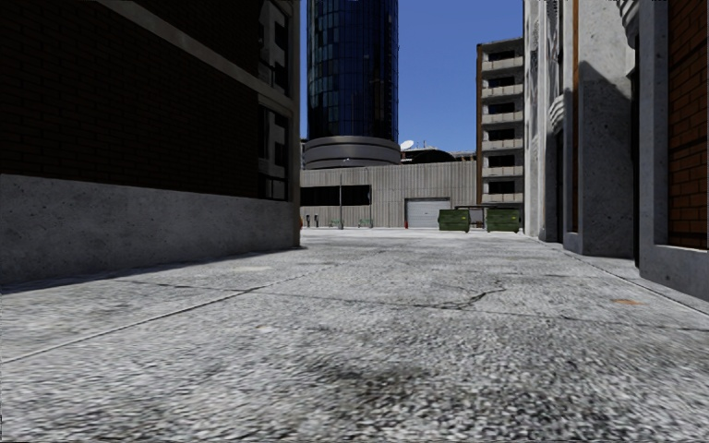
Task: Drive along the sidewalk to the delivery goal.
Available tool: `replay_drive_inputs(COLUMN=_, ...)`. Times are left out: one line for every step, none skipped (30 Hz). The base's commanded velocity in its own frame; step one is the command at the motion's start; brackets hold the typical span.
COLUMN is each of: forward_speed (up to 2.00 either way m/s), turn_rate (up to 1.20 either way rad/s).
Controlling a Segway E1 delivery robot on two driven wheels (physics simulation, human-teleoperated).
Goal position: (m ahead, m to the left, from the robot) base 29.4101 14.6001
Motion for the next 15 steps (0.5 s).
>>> replay_drive_inputs(forward_speed=2.00, turn_rate=0.00)
replay_drive_inputs(forward_speed=2.00, turn_rate=0.00)
replay_drive_inputs(forward_speed=2.00, turn_rate=0.00)
replay_drive_inputs(forward_speed=2.00, turn_rate=0.00)
replay_drive_inputs(forward_speed=2.00, turn_rate=0.00)
replay_drive_inputs(forward_speed=2.00, turn_rate=0.00)
replay_drive_inputs(forward_speed=2.00, turn_rate=0.00)
replay_drive_inputs(forward_speed=2.00, turn_rate=0.00)
replay_drive_inputs(forward_speed=2.00, turn_rate=0.00)
replay_drive_inputs(forward_speed=2.00, turn_rate=0.00)
replay_drive_inputs(forward_speed=2.00, turn_rate=0.00)
replay_drive_inputs(forward_speed=2.00, turn_rate=0.00)
replay_drive_inputs(forward_speed=2.00, turn_rate=0.00)
replay_drive_inputs(forward_speed=2.00, turn_rate=0.00)
replay_drive_inputs(forward_speed=2.00, turn_rate=0.00)
